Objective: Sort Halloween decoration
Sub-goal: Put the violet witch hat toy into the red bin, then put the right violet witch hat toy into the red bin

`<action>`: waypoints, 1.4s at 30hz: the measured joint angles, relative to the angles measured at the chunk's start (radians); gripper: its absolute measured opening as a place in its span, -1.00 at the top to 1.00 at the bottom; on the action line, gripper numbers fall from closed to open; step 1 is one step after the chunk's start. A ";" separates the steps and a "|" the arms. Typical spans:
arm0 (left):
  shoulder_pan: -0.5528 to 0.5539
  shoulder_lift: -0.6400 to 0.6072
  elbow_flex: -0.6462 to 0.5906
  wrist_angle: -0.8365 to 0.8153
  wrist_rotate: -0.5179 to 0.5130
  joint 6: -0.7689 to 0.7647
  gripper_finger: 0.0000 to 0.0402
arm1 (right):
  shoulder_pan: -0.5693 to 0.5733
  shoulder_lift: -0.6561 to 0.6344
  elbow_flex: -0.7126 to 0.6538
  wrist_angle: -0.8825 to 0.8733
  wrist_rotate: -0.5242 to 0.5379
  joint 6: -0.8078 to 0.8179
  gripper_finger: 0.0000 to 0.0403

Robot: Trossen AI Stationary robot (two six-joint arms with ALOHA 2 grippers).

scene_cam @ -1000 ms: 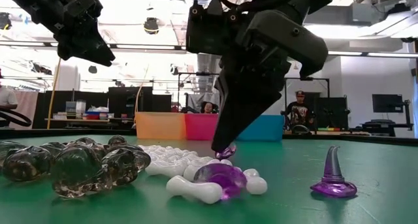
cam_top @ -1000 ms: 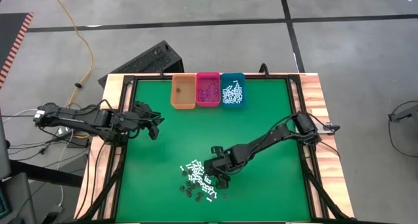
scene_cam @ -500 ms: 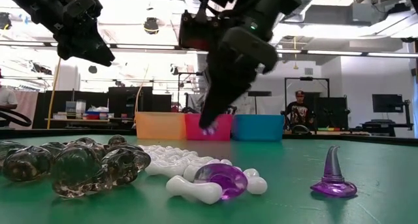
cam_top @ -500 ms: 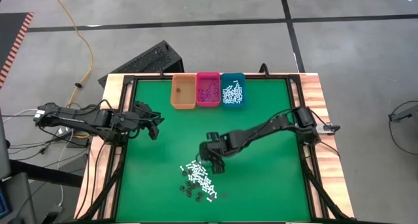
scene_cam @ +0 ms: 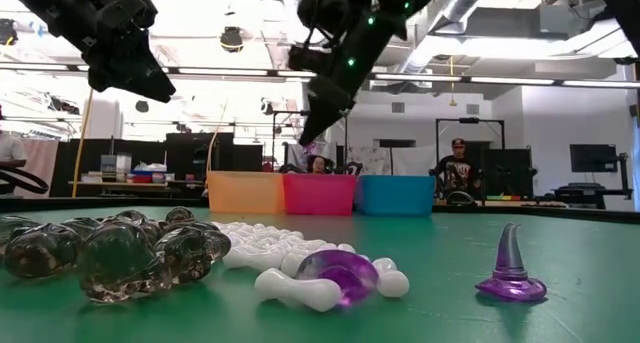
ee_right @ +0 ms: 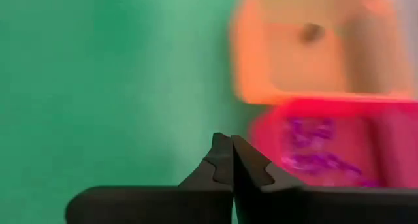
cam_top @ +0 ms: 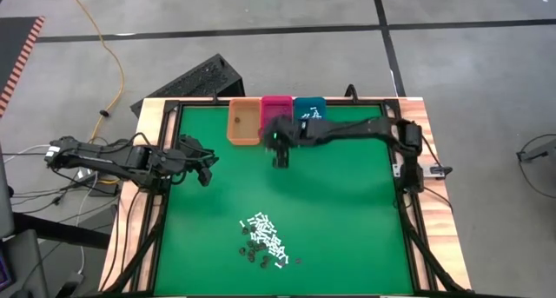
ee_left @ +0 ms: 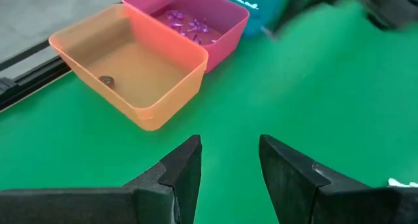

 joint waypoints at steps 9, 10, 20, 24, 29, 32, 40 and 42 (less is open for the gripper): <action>0.000 0.005 0.000 0.002 -0.019 -0.001 0.28 | -0.182 0.000 0.005 0.040 -0.007 0.016 0.59; 0.000 0.005 0.000 0.003 -0.019 -0.001 0.28 | -0.189 0.000 0.005 0.041 -0.007 0.016 0.53; 0.000 0.005 0.000 0.001 -0.015 -0.006 0.28 | -0.118 -0.006 0.006 -0.102 -0.417 0.124 0.05; 0.000 0.005 0.000 0.000 -0.015 -0.006 0.28 | 0.007 -0.006 0.006 -0.203 -0.659 0.220 0.11; 0.000 0.005 0.000 0.000 -0.015 -0.006 0.28 | 0.245 -0.006 0.006 -0.209 -0.656 0.296 0.20; 0.000 0.005 0.000 0.000 -0.007 -0.008 0.28 | 0.398 -0.003 0.006 -0.202 -0.538 0.336 0.21; 0.000 0.005 0.000 0.002 0.007 -0.002 0.28 | 0.700 0.019 0.006 -0.158 -0.138 0.382 0.21; 0.000 0.005 0.000 0.002 0.007 0.000 0.28 | 0.718 0.044 0.005 -0.123 -0.128 0.422 0.22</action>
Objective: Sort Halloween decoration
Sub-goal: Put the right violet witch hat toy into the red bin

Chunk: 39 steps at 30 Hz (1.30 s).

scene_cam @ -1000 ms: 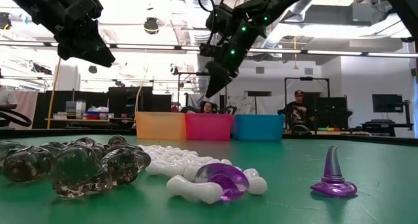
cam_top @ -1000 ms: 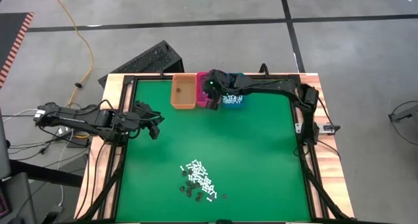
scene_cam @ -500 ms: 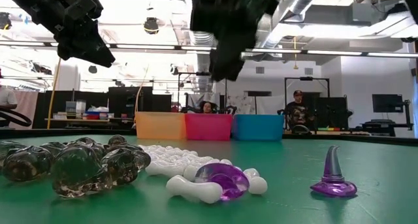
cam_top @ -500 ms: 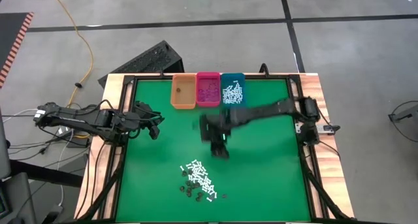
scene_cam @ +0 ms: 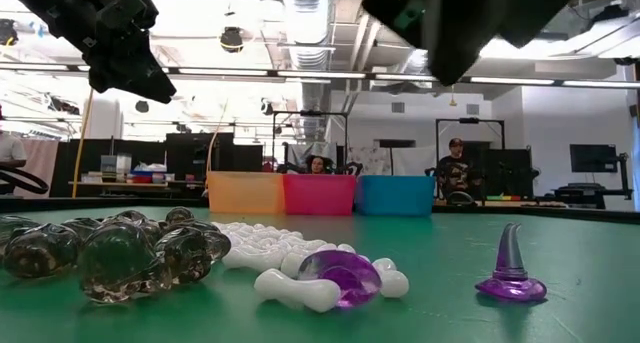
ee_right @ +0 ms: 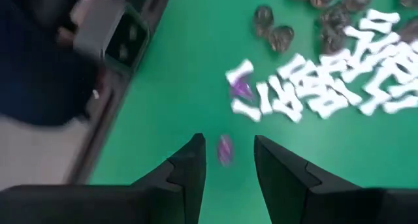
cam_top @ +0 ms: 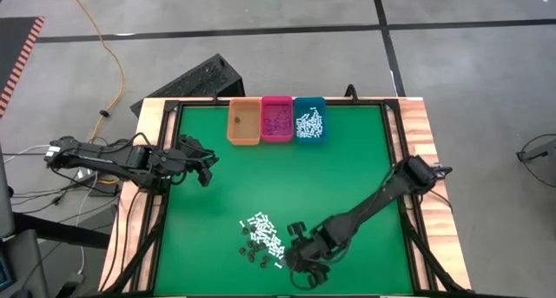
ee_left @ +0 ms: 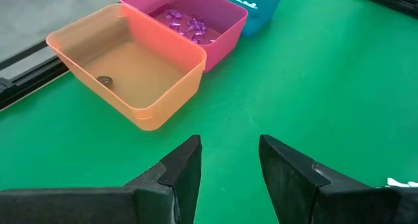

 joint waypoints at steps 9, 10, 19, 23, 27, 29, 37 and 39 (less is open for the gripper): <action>0.000 0.000 0.000 0.004 0.003 0.000 0.28 | 0.015 0.071 0.000 0.032 0.003 0.087 0.22; 0.000 0.000 0.000 0.005 0.003 0.000 0.28 | 0.015 0.071 0.000 0.026 -0.005 0.092 0.22; 0.000 0.000 0.000 0.000 0.003 0.001 0.28 | 0.014 0.085 -0.003 0.044 -0.011 0.123 0.22; 0.000 0.000 0.000 -0.002 0.004 0.001 0.28 | 0.025 0.120 -0.022 0.048 -0.048 0.181 0.22; 0.000 0.002 0.000 -0.004 0.003 0.001 0.28 | 0.036 0.150 -0.022 0.061 -0.047 0.227 0.22; 0.000 0.007 0.000 -0.010 0.003 0.000 0.28 | 0.035 0.157 -0.020 0.066 -0.046 0.240 0.22; 0.000 0.035 0.000 -0.011 0.004 -0.018 0.28 | 0.033 0.165 -0.018 0.064 -0.020 0.266 0.43; 0.000 0.041 0.000 -0.015 0.004 -0.019 0.28 | 0.033 0.165 -0.019 0.063 -0.017 0.266 0.54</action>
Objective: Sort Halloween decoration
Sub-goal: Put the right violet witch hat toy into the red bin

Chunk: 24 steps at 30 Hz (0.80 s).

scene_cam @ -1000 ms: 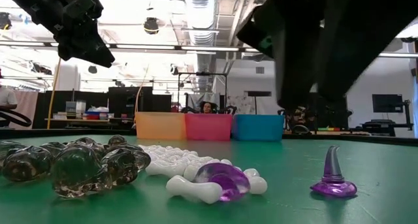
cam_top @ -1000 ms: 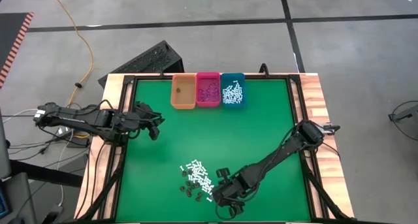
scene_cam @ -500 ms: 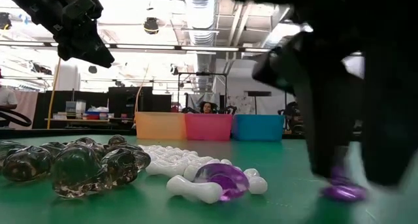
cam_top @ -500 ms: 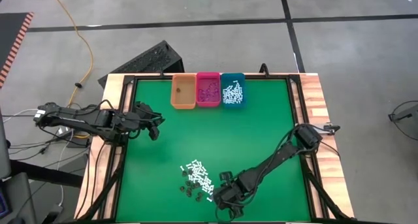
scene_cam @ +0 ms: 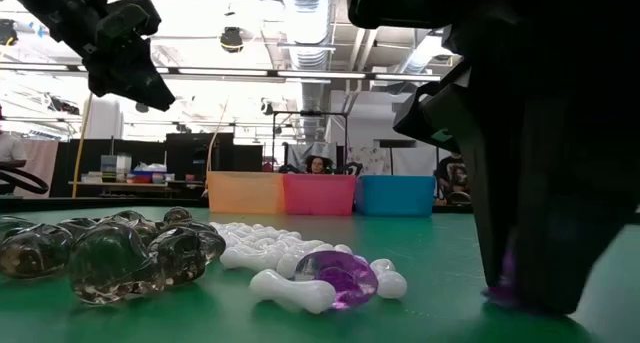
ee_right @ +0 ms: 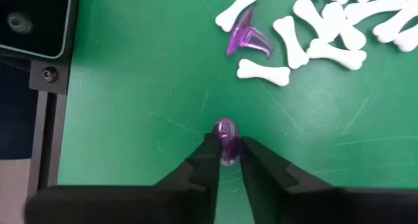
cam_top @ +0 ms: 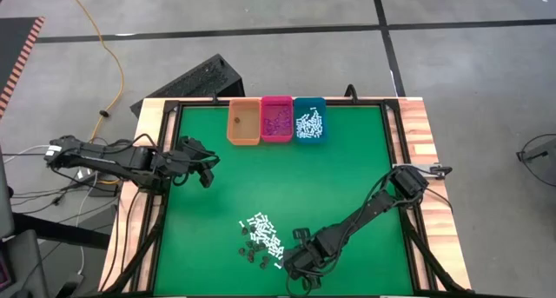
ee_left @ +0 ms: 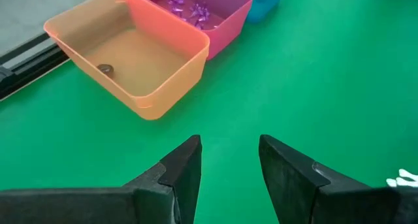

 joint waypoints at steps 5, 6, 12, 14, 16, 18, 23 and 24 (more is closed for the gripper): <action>0.000 0.000 0.000 0.003 -0.001 0.000 0.28 | -0.001 0.000 0.000 0.019 0.001 0.000 0.85; 0.000 0.000 0.000 0.003 -0.001 0.000 0.28 | -0.001 0.001 0.000 0.022 0.001 0.000 0.90; 0.000 0.000 0.000 0.004 -0.001 0.000 0.28 | -0.011 -0.001 -0.002 0.018 -0.001 -0.010 0.92; 0.000 -0.001 0.000 0.004 0.000 0.000 0.28 | -0.020 -0.003 -0.002 0.017 -0.008 -0.025 0.92; 0.000 -0.001 0.000 0.004 0.002 0.000 0.28 | -0.031 -0.014 -0.003 0.000 -0.011 -0.044 0.92; 0.000 -0.001 0.000 0.004 0.005 0.000 0.28 | -0.047 -0.023 -0.003 -0.027 -0.016 -0.060 0.92; 0.000 -0.003 0.000 0.004 0.006 0.007 0.28 | -0.091 -0.069 -0.004 -0.111 -0.021 -0.115 0.92; 0.000 -0.003 0.000 0.004 0.006 0.011 0.28 | -0.100 -0.079 -0.003 -0.126 -0.021 -0.131 0.92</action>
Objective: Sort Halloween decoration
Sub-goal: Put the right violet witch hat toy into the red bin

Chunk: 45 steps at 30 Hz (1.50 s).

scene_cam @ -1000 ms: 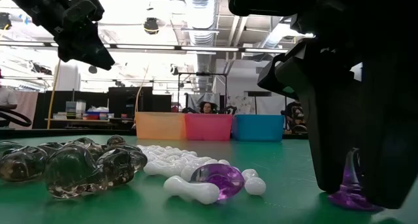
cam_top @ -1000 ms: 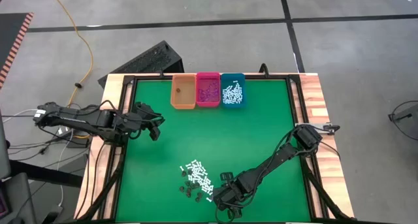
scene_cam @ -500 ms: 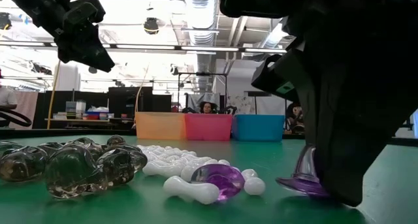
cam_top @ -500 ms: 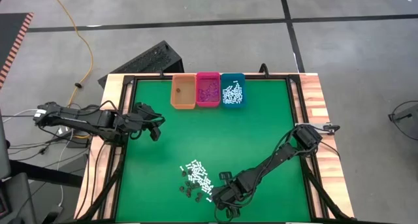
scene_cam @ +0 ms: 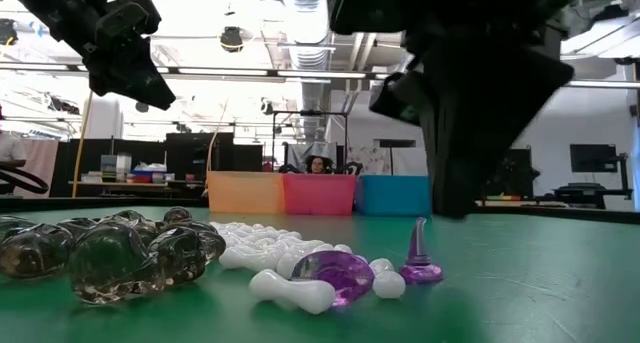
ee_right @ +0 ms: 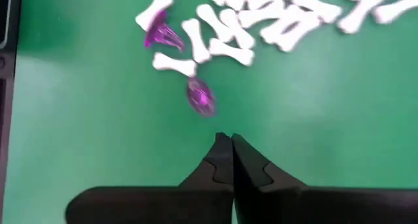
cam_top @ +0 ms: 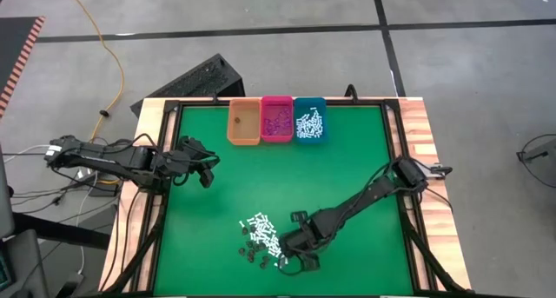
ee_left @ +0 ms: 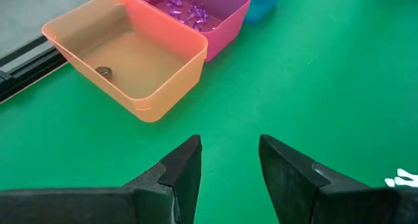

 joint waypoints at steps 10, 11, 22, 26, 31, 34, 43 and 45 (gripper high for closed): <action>0.000 0.000 0.000 0.000 0.000 0.016 0.28 | -0.099 -0.077 0.001 -0.022 -0.047 -0.104 0.78; 0.000 0.000 0.000 0.000 0.000 0.016 0.28 | -0.092 -0.077 0.001 0.007 -0.065 -0.103 0.69; 0.000 0.000 0.000 0.000 -0.011 0.017 0.28 | 0.023 -0.018 0.001 0.154 -0.016 -0.113 0.06; 0.000 0.000 0.000 0.000 -0.007 0.017 0.28 | 0.035 0.010 0.004 0.162 -0.015 -0.090 0.08; 0.000 0.001 0.000 -0.001 -0.005 0.016 0.28 | 0.036 0.031 0.007 0.159 -0.007 -0.078 0.13; 0.000 0.000 0.000 0.001 -0.005 0.015 0.28 | 0.035 0.045 0.007 0.146 -0.006 -0.077 0.15; 0.000 0.000 0.000 -0.002 -0.006 0.018 0.28 | 0.035 0.067 0.007 0.150 -0.003 -0.077 0.40; 0.000 0.000 0.000 -0.004 -0.006 0.018 0.28 | 0.035 0.067 0.007 0.151 -0.003 -0.077 0.54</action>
